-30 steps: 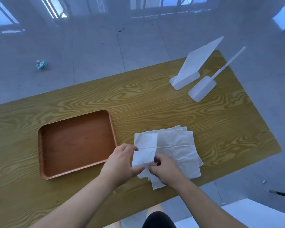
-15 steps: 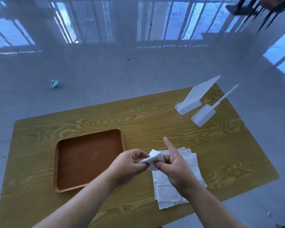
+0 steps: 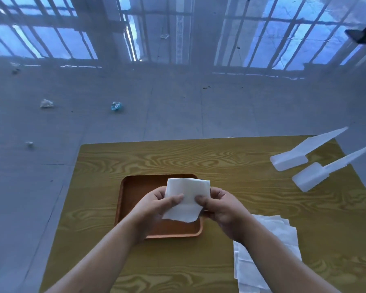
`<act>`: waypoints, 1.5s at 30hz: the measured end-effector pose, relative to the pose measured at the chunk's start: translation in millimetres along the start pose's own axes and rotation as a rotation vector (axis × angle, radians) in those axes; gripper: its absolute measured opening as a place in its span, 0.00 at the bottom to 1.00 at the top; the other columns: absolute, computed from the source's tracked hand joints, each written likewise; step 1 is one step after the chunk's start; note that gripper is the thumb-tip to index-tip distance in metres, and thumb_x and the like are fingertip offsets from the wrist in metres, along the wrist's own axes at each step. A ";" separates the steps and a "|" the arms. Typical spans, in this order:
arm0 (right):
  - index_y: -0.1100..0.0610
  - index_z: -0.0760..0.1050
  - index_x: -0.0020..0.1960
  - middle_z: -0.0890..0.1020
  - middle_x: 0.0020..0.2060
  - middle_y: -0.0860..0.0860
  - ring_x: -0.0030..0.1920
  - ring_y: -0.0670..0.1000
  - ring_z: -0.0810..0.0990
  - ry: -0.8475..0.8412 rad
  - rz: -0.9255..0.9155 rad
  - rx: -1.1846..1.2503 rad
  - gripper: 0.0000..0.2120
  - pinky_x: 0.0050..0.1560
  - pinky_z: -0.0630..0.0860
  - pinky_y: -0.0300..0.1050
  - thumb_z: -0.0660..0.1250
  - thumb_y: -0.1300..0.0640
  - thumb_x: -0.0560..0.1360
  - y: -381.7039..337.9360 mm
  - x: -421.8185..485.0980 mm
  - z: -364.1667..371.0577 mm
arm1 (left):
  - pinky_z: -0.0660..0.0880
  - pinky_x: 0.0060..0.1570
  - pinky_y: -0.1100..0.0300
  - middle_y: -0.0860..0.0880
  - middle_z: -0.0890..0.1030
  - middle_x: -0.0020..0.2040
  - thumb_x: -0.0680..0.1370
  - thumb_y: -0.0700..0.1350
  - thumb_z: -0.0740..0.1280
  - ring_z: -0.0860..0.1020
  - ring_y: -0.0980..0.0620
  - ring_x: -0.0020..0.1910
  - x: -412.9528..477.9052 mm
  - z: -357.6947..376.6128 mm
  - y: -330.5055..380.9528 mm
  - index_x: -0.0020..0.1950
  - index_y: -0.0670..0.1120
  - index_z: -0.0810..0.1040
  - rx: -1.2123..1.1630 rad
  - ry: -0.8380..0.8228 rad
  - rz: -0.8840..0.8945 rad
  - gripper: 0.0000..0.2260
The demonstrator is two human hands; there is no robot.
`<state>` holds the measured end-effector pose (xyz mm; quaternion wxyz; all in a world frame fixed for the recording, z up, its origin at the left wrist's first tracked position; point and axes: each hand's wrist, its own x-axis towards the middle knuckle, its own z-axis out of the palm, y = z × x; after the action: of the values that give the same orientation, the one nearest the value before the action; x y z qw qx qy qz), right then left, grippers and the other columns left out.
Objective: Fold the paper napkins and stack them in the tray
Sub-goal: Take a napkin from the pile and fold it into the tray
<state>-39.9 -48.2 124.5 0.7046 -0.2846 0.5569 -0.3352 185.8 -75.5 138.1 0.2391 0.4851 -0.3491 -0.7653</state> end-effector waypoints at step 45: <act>0.52 0.79 0.62 0.84 0.51 0.55 0.44 0.55 0.81 0.167 0.320 0.080 0.09 0.39 0.77 0.48 0.61 0.55 0.86 52.4 99.9 68.1 | 0.79 0.41 0.62 0.49 0.84 0.49 0.69 0.44 0.83 0.83 0.57 0.40 38.6 -93.8 -59.9 0.61 0.59 0.83 0.192 0.057 -0.107 0.23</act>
<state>50.2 -93.1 39.4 0.7112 -0.1352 0.6377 -0.2632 253.4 -92.5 43.2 0.1601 0.5451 -0.3877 -0.7259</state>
